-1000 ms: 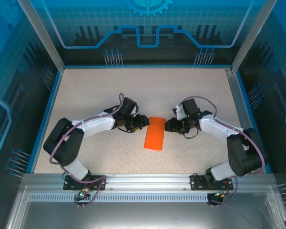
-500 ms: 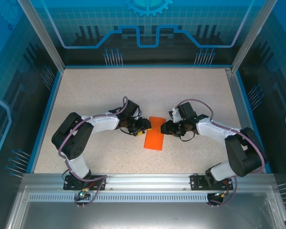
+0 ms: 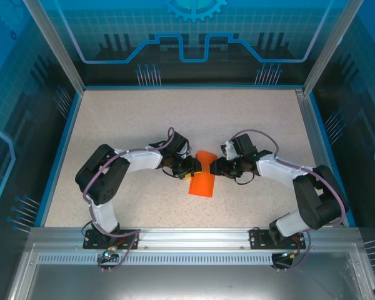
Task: Fold a paper plane with a square sheet of paper (pick it up from the middle)
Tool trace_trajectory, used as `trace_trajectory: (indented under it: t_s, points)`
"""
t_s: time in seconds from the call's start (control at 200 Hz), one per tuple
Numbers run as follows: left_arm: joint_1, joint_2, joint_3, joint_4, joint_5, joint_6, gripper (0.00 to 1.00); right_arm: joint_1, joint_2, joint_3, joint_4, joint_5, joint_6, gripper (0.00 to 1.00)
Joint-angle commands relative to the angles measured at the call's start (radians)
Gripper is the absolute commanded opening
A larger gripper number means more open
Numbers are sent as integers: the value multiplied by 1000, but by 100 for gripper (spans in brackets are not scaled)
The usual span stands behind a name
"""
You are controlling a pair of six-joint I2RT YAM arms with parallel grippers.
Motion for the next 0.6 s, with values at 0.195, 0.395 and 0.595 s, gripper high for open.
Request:
trace_trajectory:
  t_s: [0.195,0.395,0.595]
  points:
    - [-5,-12,5,-12,15,19,47,12,40,-15,47,-50,13,46]
    - [-6,0,11,32,41,0,51,14,50,-20,59,-45,23,44]
    - [2,14,20,66,65,-3,52,13,48,-28,59,-40,24,44]
